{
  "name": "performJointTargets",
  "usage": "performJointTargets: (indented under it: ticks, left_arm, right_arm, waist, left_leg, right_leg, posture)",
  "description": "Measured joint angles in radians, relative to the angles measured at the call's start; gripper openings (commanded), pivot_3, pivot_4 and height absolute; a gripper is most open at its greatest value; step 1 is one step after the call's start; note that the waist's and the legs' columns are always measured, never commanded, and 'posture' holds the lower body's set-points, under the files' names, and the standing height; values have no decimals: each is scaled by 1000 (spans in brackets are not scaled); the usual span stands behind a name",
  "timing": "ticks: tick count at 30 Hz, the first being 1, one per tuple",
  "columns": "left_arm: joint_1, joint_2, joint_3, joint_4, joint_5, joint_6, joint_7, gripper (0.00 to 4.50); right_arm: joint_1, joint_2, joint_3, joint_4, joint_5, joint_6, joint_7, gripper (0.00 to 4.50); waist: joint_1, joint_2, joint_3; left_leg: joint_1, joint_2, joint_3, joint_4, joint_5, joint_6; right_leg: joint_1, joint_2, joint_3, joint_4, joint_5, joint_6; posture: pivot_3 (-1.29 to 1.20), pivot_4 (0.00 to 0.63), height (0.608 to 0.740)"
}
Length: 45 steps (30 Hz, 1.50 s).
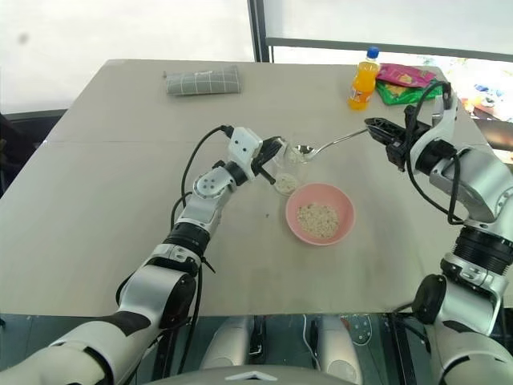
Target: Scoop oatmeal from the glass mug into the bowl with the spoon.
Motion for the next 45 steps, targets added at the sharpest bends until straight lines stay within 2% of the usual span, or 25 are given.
performJointTargets:
  ticks: [6,21,36,45]
  left_arm:
    - [-1,5,-1,14,0,-24,-17,30]
    - [5,15,-1,20,0,-34,-29,30]
    - [0,52,1,44,-2,-37,-15,30]
    - [-17,66,0,91,-2,-50,-9,30]
  right_arm:
    - [24,-13,35,-1,37,-96,-12,0]
    - [40,25,19,-11,42,-115,-11,0]
    - [63,25,-98,-71,34,-70,6,0]
    - [186,66,-139,-218,33,-48,39,0]
  waist:
    - [0,0,-1]
    - [-2,2,-3]
    - [-27,3,-4]
    - [-33,5,-8]
  left_leg:
    - [1,0,-1,0,0,0]
    - [1,1,-2,0,0,0]
    - [2,1,-6,0,0,0]
    - [7,2,-6,-1,0,0]
  right_leg:
    - [1,0,-1,0,0,0]
    - [1,0,-1,0,0,0]
    - [2,1,0,0,0,0]
    - [5,3,1,0,0,0]
  posture:
    - [0,150,740]
    - [0,150,740]
    - [0,150,740]
    - [0,150,740]
